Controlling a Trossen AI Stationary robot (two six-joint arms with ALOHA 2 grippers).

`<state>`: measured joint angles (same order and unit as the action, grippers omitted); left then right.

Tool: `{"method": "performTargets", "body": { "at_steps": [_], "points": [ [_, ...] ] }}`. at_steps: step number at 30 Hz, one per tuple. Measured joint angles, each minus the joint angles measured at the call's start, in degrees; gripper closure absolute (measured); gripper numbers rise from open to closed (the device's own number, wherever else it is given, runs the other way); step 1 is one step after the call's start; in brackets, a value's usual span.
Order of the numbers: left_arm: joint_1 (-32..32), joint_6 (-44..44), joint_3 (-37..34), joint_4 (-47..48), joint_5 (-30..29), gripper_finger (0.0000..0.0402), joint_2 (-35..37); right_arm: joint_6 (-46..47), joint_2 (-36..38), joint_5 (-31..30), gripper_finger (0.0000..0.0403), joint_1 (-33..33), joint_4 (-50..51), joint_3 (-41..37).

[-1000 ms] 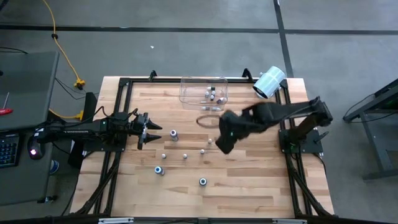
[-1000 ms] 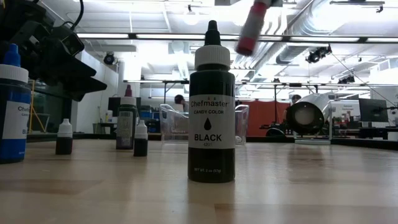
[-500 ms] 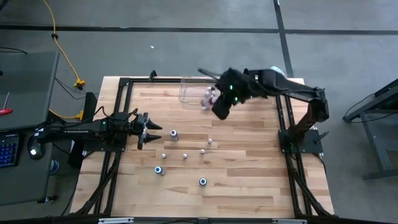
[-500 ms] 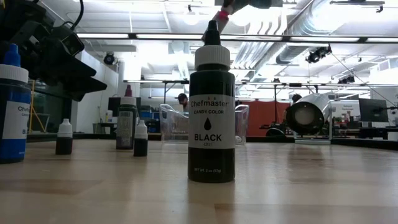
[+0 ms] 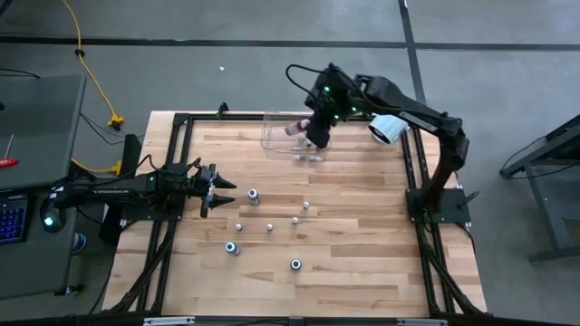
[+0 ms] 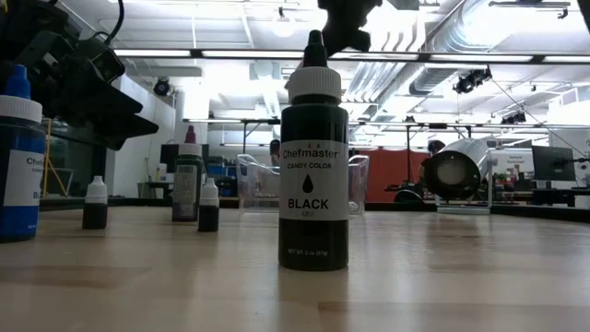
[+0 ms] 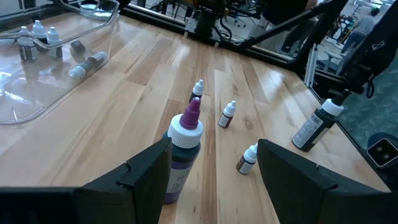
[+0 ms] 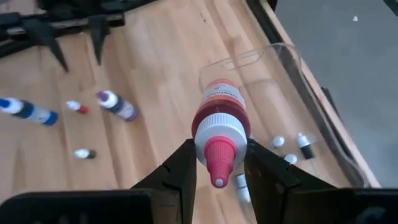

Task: Pick & Place food coloring
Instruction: Put the large red food coloring into the transparent container

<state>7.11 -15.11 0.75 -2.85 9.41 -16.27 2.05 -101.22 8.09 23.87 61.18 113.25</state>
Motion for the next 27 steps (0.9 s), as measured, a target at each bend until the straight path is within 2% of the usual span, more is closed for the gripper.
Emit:
{"method": "performTargets", "body": {
  "at_steps": [11,18,27],
  "points": [
    [0.0,0.0,0.0,0.0,0.0,0.0167,0.0,-0.6,-7.7,-1.3,0.0299,4.8,-6.6,0.0],
    [0.0,0.0,0.0,0.0,0.0,0.0167,0.0,4.5,-13.2,-2.6,0.0299,5.9,-5.9,0.0],
    [0.0,0.0,0.0,0.0,0.0,0.0167,0.0,10.1,-14.0,-9.2,0.0299,7.9,-1.1,-0.2]
  ]
}}
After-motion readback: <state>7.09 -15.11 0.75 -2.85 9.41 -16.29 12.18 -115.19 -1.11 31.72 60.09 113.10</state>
